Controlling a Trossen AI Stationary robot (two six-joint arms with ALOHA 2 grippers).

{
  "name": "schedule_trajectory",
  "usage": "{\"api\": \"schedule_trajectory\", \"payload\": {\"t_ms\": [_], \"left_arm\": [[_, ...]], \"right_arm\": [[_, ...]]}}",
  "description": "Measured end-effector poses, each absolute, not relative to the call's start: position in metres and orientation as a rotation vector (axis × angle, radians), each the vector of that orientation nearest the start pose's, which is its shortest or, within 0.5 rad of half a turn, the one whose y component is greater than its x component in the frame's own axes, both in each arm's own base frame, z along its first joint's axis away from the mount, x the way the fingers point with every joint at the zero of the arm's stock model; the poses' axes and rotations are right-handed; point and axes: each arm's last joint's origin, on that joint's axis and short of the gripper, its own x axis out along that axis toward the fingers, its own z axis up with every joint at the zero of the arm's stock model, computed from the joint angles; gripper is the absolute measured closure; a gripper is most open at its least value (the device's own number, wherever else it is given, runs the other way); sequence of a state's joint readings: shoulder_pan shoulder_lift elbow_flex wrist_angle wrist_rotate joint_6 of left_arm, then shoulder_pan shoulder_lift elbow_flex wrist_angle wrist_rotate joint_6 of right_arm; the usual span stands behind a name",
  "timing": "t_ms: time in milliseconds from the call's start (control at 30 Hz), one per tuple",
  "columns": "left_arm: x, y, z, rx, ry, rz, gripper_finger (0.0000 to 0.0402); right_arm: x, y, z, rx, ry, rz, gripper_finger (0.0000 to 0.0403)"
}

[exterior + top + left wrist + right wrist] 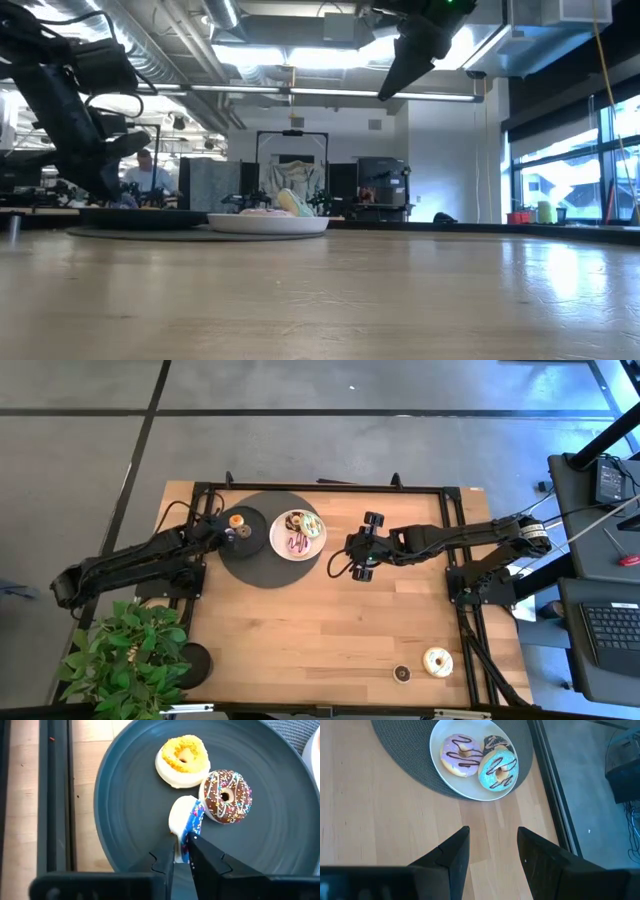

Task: Pick & Place donuts
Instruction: Put the small violet donut on the black plate

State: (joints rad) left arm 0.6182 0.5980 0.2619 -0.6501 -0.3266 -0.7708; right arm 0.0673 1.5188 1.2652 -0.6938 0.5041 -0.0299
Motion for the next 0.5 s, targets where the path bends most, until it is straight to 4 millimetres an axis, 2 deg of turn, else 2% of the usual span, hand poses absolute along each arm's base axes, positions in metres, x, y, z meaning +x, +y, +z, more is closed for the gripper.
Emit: {"api": "schedule_trajectory", "payload": {"t_ms": [500], "left_arm": [[0.0790, 0.0700, 0.1491, -0.779, 0.596, 1.293, 0.0261]], "right_arm": [[0.3126, 0.0071, 0.2878, -0.295, 0.928, -0.391, 0.0237]]}}
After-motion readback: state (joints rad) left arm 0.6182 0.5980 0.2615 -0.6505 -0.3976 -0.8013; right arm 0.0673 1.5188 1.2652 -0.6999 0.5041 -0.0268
